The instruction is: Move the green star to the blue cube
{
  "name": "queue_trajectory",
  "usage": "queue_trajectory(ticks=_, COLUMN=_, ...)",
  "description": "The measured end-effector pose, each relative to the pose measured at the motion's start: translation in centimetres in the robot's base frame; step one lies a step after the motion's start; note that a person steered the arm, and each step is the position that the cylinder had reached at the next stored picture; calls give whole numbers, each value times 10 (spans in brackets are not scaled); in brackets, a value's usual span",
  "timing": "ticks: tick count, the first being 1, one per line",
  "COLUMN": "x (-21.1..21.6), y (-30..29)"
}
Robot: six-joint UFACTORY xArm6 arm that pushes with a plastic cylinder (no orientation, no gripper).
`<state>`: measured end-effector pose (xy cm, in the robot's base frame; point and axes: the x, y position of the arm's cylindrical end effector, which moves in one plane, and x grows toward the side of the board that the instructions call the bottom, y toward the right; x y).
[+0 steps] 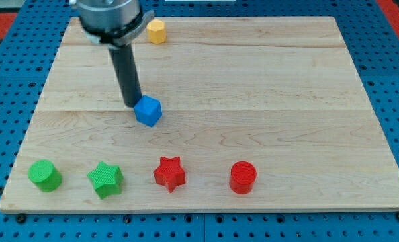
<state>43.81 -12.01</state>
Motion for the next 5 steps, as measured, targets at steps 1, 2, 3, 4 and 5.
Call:
queue_trajectory(ticks=1, x=-2, y=-19)
queue_trajectory(ticks=2, x=68, y=-77)
queue_trajectory(ticks=3, x=131, y=-178)
queue_trajectory(ticks=4, x=172, y=-178)
queue_trajectory(ticks=5, x=179, y=-96)
